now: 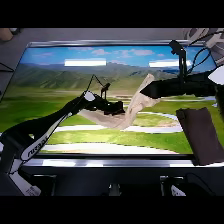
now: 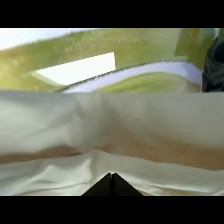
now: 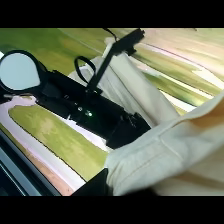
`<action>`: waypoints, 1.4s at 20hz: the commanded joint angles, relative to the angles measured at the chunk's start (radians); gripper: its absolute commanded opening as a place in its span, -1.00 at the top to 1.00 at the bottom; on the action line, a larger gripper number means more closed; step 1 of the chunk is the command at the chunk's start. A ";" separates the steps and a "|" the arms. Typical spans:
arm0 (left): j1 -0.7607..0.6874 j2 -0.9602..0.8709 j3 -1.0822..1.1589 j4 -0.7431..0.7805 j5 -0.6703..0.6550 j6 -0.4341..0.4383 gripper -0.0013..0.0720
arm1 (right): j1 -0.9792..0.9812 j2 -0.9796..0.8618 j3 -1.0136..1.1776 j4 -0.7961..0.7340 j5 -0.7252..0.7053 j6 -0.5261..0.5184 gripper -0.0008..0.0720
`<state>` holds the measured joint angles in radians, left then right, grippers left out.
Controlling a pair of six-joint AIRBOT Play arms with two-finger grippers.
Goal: Fold the shirts.
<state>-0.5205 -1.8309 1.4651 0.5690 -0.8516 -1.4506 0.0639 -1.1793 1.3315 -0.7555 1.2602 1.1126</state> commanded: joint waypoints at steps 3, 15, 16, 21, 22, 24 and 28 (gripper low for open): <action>0.242 0.291 0.001 0.428 -0.032 -0.110 0.90 | 0.216 -0.164 0.001 0.056 -0.313 0.028 0.92; 0.489 0.857 -0.002 0.753 -0.277 -0.128 0.89 | 0.314 -0.595 0.001 0.703 -0.262 -0.403 -0.92; 0.489 0.858 -0.002 0.768 -0.280 -0.128 0.89 | 0.259 -0.578 0.001 0.639 -0.192 -0.399 -0.92; 0.489 0.850 -0.043 0.771 -0.275 -0.121 0.89 | 0.042 -0.483 0.001 -0.057 0.078 -0.061 -0.92; 0.488 0.851 -0.062 0.771 -0.274 -0.121 0.89 | 0.041 -0.480 -0.002 -0.230 0.130 0.038 -0.92; 0.486 0.851 -0.093 0.769 -0.274 -0.121 0.89 | 0.056 -0.482 -0.047 -0.285 0.137 0.070 -0.92; 0.453 0.851 -0.106 0.766 -0.274 -0.121 0.89 | 0.122 -0.504 -0.151 -0.102 -0.095 0.069 -0.92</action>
<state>-0.0483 -0.9813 1.3731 1.3350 -1.1244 -1.5719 0.1596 -1.6726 1.2366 -0.8631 1.2728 1.1305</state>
